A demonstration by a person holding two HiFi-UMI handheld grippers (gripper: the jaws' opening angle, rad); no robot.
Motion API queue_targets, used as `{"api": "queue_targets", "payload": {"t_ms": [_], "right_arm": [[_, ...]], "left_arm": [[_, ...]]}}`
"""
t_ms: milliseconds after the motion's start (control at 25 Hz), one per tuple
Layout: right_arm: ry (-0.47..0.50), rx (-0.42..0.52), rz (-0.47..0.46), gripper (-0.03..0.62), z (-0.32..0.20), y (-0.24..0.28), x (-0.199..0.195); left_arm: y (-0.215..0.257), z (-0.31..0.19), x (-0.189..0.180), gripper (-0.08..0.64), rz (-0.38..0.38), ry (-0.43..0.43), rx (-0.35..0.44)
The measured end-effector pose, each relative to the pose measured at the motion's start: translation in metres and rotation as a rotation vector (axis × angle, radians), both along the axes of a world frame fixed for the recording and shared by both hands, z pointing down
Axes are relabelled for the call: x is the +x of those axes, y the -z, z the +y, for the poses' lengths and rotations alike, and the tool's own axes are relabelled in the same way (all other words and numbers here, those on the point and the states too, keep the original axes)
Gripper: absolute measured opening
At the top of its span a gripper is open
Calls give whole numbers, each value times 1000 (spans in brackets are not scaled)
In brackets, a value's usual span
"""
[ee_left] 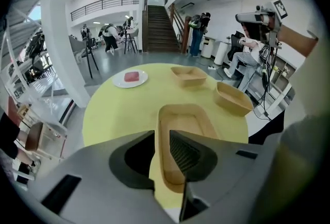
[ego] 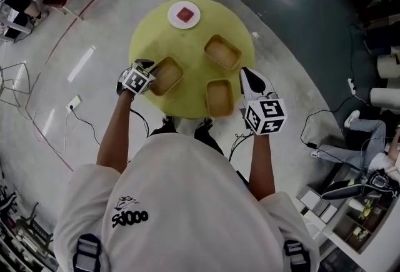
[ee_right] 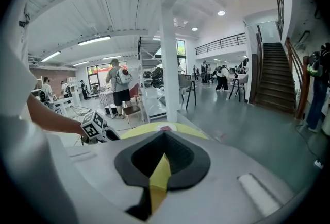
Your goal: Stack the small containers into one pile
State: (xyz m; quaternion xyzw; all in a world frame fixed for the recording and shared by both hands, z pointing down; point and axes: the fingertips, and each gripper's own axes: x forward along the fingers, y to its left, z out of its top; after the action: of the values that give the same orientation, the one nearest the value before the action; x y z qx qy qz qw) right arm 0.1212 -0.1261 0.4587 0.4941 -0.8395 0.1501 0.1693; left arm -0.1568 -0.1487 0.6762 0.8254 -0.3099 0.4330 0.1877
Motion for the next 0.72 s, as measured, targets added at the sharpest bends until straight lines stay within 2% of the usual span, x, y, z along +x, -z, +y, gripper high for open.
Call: {"api": "queue_targets", "payload": {"t_ms": [120,360,440,600,720], "right_arm": [[-12,-17,-6,9,0,-8,1],[-28,-39,-12,9,1,-15,7],[-22,-37,-9,9,2,-16,7],[4,-35,10,9,5,-18,8],[24,-36,12,9,7,-19,13]], "left_arm": [[-21,1,-6,94,-21,18,-57],[-36,-4,-9,92,-85,24,-66],[-39,-5,-8,50,-95,34,-79],[-47,-8,-9,35,-82,75,-94],[-38,-7,-6,32,-41,137,-102]]}}
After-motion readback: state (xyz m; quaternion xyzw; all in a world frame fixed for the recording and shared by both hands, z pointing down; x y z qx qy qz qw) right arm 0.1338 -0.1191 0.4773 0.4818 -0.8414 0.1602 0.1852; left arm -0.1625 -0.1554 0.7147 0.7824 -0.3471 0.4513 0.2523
